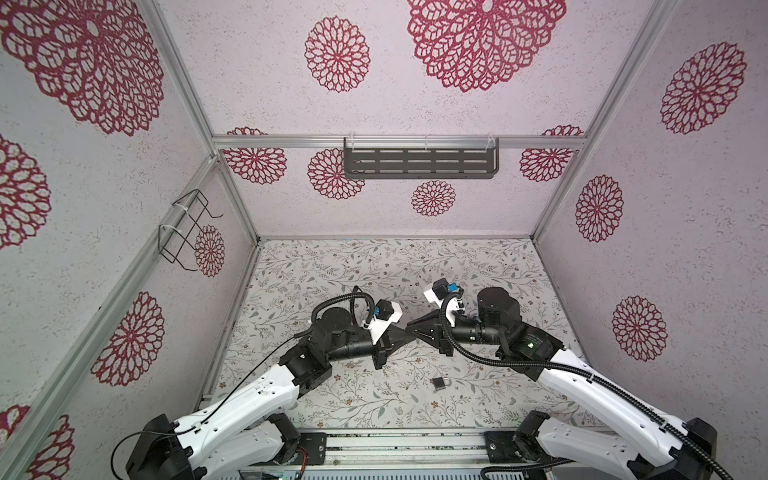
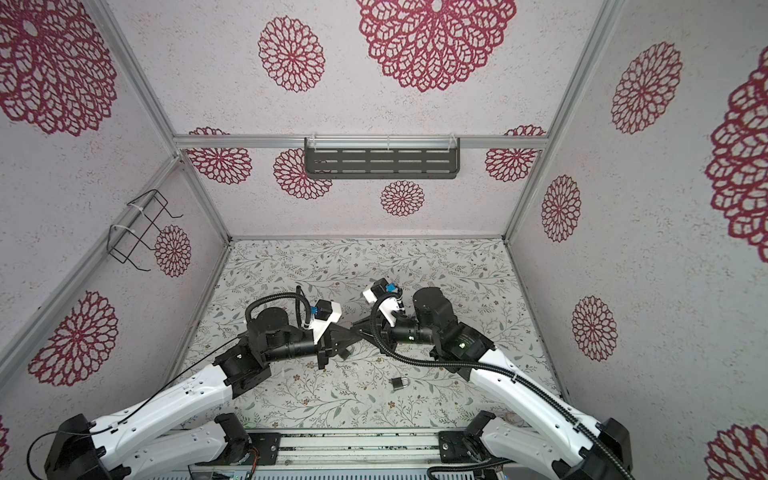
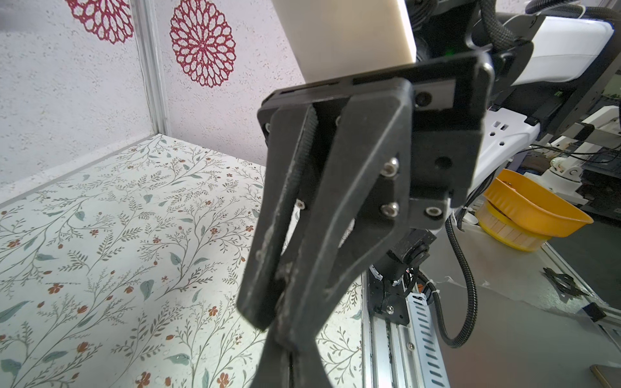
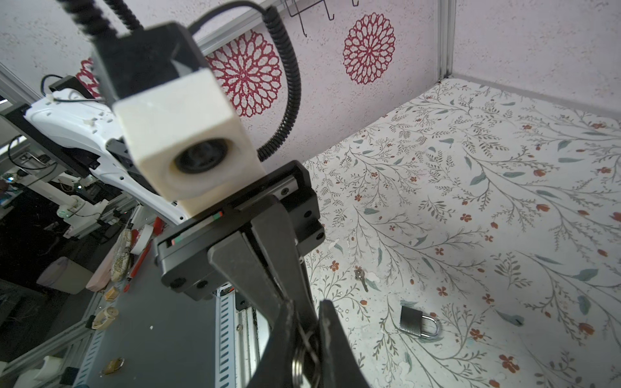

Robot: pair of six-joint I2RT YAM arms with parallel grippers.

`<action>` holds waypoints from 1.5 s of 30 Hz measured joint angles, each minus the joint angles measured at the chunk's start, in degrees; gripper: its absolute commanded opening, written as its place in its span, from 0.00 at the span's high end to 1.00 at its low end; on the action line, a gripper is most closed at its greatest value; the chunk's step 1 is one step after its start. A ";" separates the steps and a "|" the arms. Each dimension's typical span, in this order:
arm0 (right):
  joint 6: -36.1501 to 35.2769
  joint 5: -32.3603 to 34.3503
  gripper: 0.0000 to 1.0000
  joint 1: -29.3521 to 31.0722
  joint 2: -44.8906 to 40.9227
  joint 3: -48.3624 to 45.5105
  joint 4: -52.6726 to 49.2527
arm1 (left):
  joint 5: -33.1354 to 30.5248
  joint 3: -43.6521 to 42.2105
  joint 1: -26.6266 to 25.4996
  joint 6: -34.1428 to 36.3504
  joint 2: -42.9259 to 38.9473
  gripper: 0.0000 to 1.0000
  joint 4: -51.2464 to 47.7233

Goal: Unlock with the key

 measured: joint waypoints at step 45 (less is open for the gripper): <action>33.92 28.57 1.00 5.27 6.43 -10.34 43.01 | -41.44 -8.15 -5.99 -45.42 7.28 0.58 44.00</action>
